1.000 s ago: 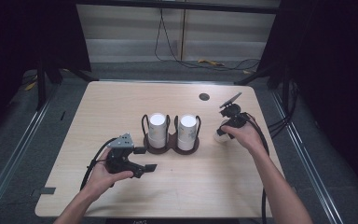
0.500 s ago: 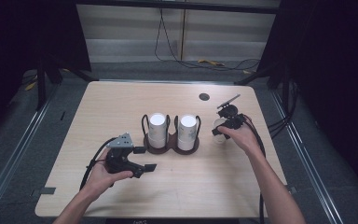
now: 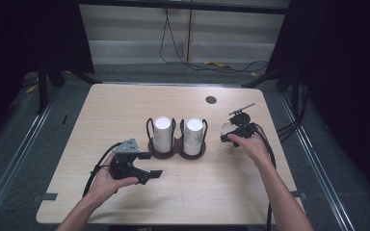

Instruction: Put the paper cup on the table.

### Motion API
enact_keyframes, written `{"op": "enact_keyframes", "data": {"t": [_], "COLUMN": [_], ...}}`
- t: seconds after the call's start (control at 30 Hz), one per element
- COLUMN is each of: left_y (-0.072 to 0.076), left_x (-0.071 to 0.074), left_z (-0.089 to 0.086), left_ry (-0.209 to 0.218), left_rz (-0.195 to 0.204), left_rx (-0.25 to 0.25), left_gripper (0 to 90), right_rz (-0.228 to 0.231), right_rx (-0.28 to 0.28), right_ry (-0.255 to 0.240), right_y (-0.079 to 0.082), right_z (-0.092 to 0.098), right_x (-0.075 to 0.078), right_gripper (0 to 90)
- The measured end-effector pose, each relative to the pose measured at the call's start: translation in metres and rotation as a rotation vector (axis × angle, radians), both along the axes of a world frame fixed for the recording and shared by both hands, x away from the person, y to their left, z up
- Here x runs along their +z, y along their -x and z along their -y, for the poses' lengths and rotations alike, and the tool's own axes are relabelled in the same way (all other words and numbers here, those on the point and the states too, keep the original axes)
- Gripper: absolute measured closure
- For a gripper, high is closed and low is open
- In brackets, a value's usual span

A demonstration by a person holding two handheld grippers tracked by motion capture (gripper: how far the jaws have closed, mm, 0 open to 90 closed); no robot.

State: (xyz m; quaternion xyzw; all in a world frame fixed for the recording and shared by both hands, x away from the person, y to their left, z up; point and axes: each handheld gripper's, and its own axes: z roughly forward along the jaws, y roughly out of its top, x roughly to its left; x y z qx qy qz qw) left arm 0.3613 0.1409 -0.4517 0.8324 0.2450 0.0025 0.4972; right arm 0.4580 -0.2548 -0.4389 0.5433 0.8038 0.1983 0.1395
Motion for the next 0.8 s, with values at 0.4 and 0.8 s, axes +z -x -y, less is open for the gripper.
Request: {"op": "enact_keyframes", "data": {"t": [0.4, 0.8], "left_y": [-0.002, 0.0], "left_x": [-0.001, -0.009], "left_z": [-0.004, -0.024], "left_ry": [-0.018, -0.053], "left_rz": [0.006, -0.003], "left_rx": [0.049, 0.105], "left_gripper": [19.2, 19.2], "right_rz": [0.047, 0.158], "right_rx": [-0.045, -0.063], "right_ry": [-0.031, -0.093], "right_y": [0.024, 0.068], "right_z": [0.01, 0.022], "right_x": [-0.009, 0.001], "right_gripper": [17.2, 17.9]}}
